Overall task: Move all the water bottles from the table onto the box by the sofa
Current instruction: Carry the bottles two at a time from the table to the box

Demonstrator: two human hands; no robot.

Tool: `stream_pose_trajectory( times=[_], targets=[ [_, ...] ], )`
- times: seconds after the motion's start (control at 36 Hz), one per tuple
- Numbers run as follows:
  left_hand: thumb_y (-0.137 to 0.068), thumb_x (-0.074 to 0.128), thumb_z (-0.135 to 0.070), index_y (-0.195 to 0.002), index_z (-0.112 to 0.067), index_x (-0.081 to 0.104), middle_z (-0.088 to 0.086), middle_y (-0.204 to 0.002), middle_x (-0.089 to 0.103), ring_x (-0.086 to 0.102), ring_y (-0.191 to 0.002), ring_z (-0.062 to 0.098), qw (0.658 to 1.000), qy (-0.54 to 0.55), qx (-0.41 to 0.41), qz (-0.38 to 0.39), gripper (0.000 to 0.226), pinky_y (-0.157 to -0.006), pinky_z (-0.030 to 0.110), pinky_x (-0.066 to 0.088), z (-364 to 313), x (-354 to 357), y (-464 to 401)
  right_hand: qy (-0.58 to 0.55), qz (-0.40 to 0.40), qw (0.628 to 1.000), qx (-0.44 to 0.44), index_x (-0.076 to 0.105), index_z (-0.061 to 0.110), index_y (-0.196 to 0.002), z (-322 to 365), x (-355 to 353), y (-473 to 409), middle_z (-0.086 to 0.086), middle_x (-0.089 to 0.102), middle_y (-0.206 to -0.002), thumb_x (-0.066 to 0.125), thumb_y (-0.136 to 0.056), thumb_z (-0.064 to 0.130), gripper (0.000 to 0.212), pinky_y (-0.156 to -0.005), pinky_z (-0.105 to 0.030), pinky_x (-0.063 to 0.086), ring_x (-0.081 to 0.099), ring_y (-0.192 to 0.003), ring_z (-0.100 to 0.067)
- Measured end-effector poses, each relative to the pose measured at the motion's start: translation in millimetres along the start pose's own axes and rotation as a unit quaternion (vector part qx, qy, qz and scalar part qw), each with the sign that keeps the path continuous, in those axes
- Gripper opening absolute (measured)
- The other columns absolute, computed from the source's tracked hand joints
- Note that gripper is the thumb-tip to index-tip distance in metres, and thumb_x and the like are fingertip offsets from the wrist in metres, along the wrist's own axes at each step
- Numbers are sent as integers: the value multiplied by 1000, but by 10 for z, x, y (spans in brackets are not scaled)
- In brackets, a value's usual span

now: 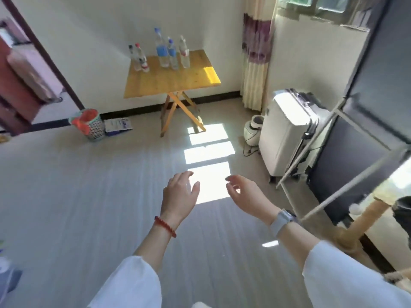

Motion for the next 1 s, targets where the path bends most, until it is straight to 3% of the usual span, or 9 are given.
stream_pose_trajectory(
  times=[0.17,0.33,0.53,0.86,1.0],
  targets=[
    [-90,51,-28,-122,-10,52,8,-125,55,49,-117,22,996,-11,-77,-53,37,-98,34,39,902,-402,-977,20,43,997,-59,57,14,-115,497,488,-1363,-4,66,-108,48,-91,24,28,-76,-20,39,62,-96,-21],
    [-90,52,-28,-122,-12,53,6,-127,54,48,-119,22,992,10,-105,-75,36,-100,37,41,1640,-821,-2175,41,79,993,-79,55,10,-119,1070,908,-2753,-8,64,-114,45,-93,24,31,-78,-20,41,62,-97,-21],
    [-89,54,-25,-118,-11,55,7,-119,58,52,-112,21,990,20,-82,-113,33,-94,31,41,2230,-1454,-3729,17,72,993,-89,56,12,-118,1836,1138,-4278,-8,66,-110,46,-93,23,29,-74,-22,42,64,-95,-22],
    [-89,54,-26,-121,-10,53,8,-122,57,51,-115,22,990,32,-82,-112,35,-97,35,42,3292,-1581,-6124,1,67,994,-89,53,11,-122,2212,1657,-6906,-9,64,-114,46,-94,23,31,-77,-23,43,62,-99,-23],
    [-90,53,-26,-121,-9,52,9,-124,56,49,-117,22,991,4,-74,-113,36,-96,32,40,3605,-1841,-7447,-8,54,995,-80,53,7,-120,2466,1762,-8259,-12,66,-109,46,-93,19,31,-81,-30,46,62,-99,-28]
  ],
)
Point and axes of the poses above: each hand's wrist, its own y-axis away from the middle knuckle, its own x-axis out of the palm, z = x × y, the point moved 3 cm from there along -y, towards the middle knuckle
